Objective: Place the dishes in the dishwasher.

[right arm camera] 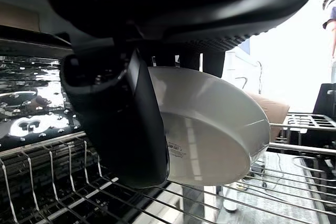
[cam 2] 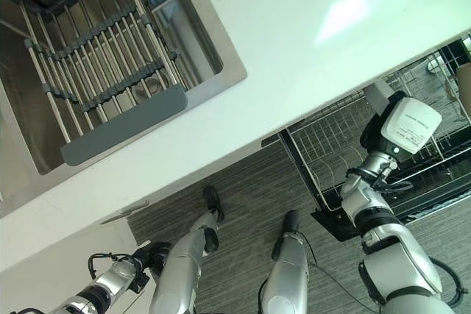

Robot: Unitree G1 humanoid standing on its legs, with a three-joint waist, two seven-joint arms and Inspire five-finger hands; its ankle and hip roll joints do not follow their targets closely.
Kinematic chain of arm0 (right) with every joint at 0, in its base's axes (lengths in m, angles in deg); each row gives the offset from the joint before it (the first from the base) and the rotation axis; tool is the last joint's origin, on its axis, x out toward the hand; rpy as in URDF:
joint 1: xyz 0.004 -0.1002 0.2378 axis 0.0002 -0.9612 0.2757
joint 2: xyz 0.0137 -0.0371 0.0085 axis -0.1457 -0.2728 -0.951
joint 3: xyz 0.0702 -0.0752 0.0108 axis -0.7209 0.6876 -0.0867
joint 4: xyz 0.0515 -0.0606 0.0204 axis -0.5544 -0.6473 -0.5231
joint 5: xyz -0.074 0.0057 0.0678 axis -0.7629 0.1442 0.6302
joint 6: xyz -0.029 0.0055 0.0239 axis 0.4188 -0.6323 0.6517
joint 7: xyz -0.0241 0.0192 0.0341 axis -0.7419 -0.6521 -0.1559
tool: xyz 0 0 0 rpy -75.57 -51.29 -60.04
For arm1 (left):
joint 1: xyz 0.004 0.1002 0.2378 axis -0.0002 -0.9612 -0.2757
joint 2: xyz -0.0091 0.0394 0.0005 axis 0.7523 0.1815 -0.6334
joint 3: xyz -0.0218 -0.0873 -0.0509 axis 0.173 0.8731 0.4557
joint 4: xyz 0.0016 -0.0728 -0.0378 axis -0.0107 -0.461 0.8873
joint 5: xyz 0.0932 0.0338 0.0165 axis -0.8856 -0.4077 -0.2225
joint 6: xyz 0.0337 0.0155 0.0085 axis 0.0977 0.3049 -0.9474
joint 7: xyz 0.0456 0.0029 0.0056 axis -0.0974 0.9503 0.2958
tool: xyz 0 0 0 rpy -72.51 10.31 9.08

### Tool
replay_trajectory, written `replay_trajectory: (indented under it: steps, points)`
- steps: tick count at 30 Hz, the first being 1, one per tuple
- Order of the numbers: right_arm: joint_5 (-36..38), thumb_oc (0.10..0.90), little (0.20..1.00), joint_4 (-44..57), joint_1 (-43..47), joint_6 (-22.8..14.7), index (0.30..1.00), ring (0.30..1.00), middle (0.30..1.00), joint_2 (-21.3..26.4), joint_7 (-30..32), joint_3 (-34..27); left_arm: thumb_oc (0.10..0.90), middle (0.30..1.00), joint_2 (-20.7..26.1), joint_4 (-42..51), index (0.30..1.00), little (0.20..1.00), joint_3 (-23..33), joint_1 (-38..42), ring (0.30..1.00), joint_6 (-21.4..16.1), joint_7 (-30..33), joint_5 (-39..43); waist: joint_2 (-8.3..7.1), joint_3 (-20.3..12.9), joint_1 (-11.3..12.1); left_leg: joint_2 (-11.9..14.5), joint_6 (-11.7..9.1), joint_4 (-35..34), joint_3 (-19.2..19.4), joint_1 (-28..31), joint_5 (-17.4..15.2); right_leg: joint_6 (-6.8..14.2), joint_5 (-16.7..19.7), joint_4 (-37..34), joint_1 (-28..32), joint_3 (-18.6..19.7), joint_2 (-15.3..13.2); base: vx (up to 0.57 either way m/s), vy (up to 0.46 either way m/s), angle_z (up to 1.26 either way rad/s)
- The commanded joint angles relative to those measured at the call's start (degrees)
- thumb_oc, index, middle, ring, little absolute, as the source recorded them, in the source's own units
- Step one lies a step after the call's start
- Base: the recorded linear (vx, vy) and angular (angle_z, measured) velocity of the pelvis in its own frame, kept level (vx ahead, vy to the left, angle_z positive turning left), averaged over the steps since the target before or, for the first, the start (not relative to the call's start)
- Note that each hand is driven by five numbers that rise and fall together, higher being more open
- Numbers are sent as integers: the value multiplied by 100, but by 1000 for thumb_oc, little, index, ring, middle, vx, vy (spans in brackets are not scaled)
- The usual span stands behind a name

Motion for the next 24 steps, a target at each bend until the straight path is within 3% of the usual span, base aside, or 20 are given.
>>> replay_trajectory:
  steps: [1,3,4,5,8,10,11,14,17,22,24]
  points:
    - [-572,400,300,177,790,-135,300,300,300,597,-53,178,800,900,-235,221,900,900,-221,62,900,-83,-78,389,322,-62,-37,206,-725,1078,-684,-313,-1088,53,578,-379,-538,-39,102,-21,46,-4]
    - [-620,400,300,151,871,-240,300,300,300,579,-400,318,800,900,-236,256,900,900,-241,84,900,-71,-86,415,353,-62,-14,177,-721,1078,-703,-365,-1083,54,592,-379,-590,-41,90,-10,22,-2]
    - [-564,420,331,75,909,-485,331,331,331,532,-773,465,800,900,-235,265,900,900,-253,83,900,-82,-95,420,371,-62,12,152,-720,1078,-717,-395,-1080,60,606,-379,-620,-42,73,0,0,0]
    - [-453,800,900,-71,962,-777,900,900,900,438,-1219,620,800,900,-229,268,900,900,-268,96,900,-99,-120,413,387,-62,50,132,-714,1078,-717,-427,-1075,63,622,-379,-647,-59,46,0,0,0]
    - [200,800,900,-252,897,-726,900,900,900,230,-2174,791,800,900,-202,325,900,900,-258,91,900,-99,-145,368,382,-62,92,139,-717,1078,-689,-453,-1074,82,656,-379,-672,-102,-5,0,0,0]
    - [502,800,900,-316,793,-1009,900,900,900,-6,-3690,855,800,900,-128,413,900,900,-237,94,900,-49,-178,382,348,-62,105,160,-722,1078,-666,-456,-1088,96,684,-379,-687,-138,-35,-21,-49,4]
    - [780,800,900,-326,705,-885,900,900,900,-129,-4826,846,800,900,-39,484,900,900,-196,131,900,47,-242,337,307,-62,107,165,-718,1078,-658,-403,-1100,93,691,-379,-633,-167,-36,-3,-64,7]
    - [974,800,900,-529,582,-533,900,900,900,-311,-5775,897,800,900,60,565,900,900,-138,146,900,207,-290,203,199,-62,137,205,-776,1078,-665,-165,-1234,169,559,-379,-390,-188,-38,88,-82,15]
    - [880,800,900,-842,650,-395,900,900,900,-510,-6039,753,800,900,40,460,900,900,-125,251,900,275,-292,119,143,-62,146,273,-782,1078,-623,-37,-1236,168,551,-379,-247,-240,-23,6,-74,11]
    - [700,800,900,-1081,650,-89,900,900,900,-922,-5739,557,800,900,-115,200,900,900,-80,428,900,421,-251,-7,84,-62,120,368,-749,1078,-582,99,-1104,76,644,-379,-72,-323,44,-34,-65,6]
    - [1294,800,900,-1128,509,-88,900,900,900,-1106,-5365,467,800,900,-164,71,900,900,-41,442,900,443,-266,-79,46,-62,104,397,-756,1078,-588,279,-1123,54,602,-379,122,-320,72,26,-40,0]
